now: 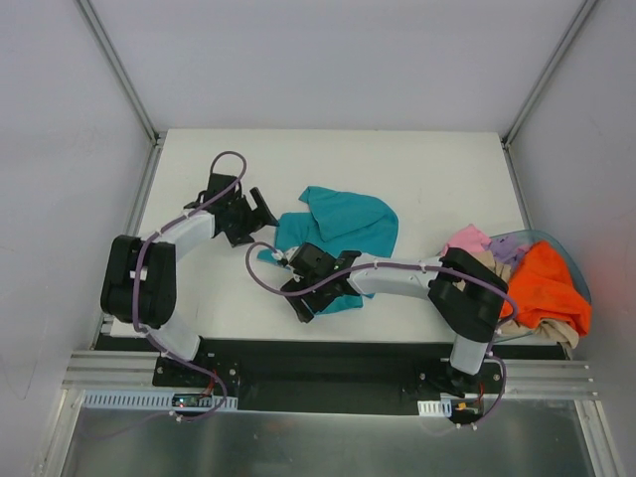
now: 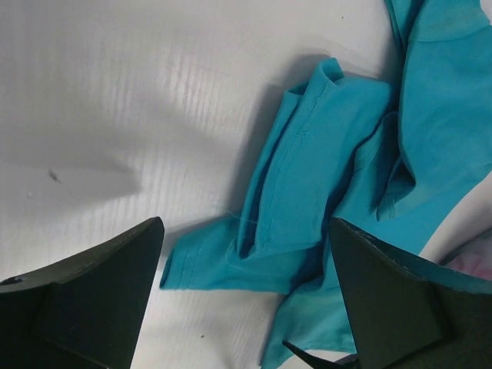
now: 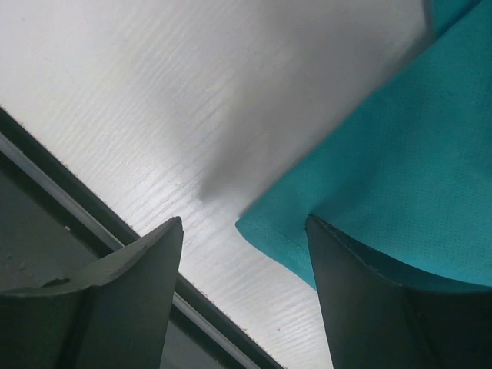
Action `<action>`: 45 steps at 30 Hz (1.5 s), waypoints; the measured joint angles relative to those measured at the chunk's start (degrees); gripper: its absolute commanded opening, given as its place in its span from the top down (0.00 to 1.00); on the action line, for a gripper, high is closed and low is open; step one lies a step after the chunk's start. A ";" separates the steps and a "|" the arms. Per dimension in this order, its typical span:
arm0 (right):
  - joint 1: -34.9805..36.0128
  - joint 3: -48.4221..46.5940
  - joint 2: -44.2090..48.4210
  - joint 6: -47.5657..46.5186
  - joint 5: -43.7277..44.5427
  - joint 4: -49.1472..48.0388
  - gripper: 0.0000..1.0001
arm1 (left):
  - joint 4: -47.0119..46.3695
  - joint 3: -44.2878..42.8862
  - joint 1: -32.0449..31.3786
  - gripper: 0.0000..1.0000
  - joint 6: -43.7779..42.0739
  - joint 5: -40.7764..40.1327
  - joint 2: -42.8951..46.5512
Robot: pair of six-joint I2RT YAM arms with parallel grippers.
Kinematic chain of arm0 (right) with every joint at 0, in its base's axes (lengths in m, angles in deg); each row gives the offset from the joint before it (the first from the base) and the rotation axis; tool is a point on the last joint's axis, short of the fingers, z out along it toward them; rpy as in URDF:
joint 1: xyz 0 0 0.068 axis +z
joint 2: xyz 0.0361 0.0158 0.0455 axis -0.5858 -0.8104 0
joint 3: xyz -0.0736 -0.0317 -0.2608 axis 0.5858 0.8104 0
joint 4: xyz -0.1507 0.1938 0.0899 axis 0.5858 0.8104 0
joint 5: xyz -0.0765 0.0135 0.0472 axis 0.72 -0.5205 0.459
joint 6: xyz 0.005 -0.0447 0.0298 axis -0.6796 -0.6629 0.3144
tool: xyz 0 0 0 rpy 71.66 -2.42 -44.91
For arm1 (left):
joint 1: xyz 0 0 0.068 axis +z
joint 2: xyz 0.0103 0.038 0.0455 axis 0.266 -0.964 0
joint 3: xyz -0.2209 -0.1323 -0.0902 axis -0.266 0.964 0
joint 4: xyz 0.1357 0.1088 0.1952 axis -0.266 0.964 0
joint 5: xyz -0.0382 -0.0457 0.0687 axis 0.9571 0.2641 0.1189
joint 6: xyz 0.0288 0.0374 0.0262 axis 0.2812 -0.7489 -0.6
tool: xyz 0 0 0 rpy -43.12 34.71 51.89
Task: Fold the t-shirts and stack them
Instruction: Flatten the tshirt out
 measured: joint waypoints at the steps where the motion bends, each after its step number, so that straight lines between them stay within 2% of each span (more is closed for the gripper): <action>1: 0.00 0.02 0.00 0.22 0.50 -0.48 0.36 | -0.04 -1.03 -0.22 0.15 -0.09 0.09 -1.42; 3: 0.00 0.20 -0.07 0.37 1.42 -0.92 0.42 | -0.07 -2.93 -0.66 0.19 -0.35 0.44 -3.93; 4: 0.00 0.33 -0.09 0.55 2.01 -1.09 0.53 | -0.09 -3.93 -0.76 0.20 -0.50 0.63 -5.11; 6: 0.00 0.44 -0.11 0.55 3.45 -1.20 0.66 | -0.13 -5.92 -1.20 0.21 -0.81 1.27 -7.28; 7: 0.02 0.66 -0.11 0.66 4.11 -1.38 0.79 | -0.20 -6.88 -1.42 0.22 -0.98 1.49 -8.26; 10: -0.02 1.40 0.07 1.46 6.58 -1.88 0.93 | -0.39 -9.33 -2.19 0.24 -1.49 1.49 -10.93; 12: -0.02 2.19 0.70 1.97 8.39 -2.27 0.97 | -0.50 -10.40 -2.71 0.25 -1.77 1.49 -12.35; 13: -0.04 2.47 1.01 2.16 9.20 -2.25 0.99 | -0.55 -10.88 -2.91 0.29 -2.03 1.49 -13.03; 15: -0.11 3.13 1.81 2.60 10.62 -1.97 0.99 | -0.90 -11.45 -3.26 0.35 -2.51 1.49 -14.38; 16: -0.33 3.45 2.38 2.82 11.21 -1.77 0.99 | -0.96 -11.56 -3.28 0.44 -2.75 1.51 -14.97; 19: -1.73 3.89 4.50 3.41 12.26 -0.79 0.99 | -1.09 -11.58 -3.30 0.53 -3.06 1.73 -15.47; 22: -4.37 4.31 8.57 3.58 12.55 -0.50 0.99 | -0.98 -12.11 -3.45 0.69 -3.65 2.14 -16.31; 25: -7.34 4.44 13.55 3.63 12.52 -0.42 0.99 | -1.01 -13.53 -4.00 0.78 -4.37 3.26 -17.99; 26: -8.28 4.46 14.95 3.63 12.52 -0.42 0.99 | -1.05 -13.86 -4.31 0.99 -4.55 3.61 -18.36; 32: -13.05 5.05 19.50 3.61 13.42 0.09 0.99 | -0.96 -14.23 -4.76 1.00 -6.23 4.31 -17.81; 35: -16.24 5.20 22.80 3.37 16.48 1.49 0.99 | -0.74 -12.24 -4.72 1.00 -7.39 2.40 -13.00; 39: -19.69 4.70 30.03 1.36 23.69 2.73 0.99 | 0.20 -9.53 -4.68 1.00 -8.61 -0.24 0.76; 45: -21.07 -3.41 41.38 -5.16 33.68 3.78 0.99 | -0.09 -8.46 -4.70 1.00 -8.94 -3.78 24.39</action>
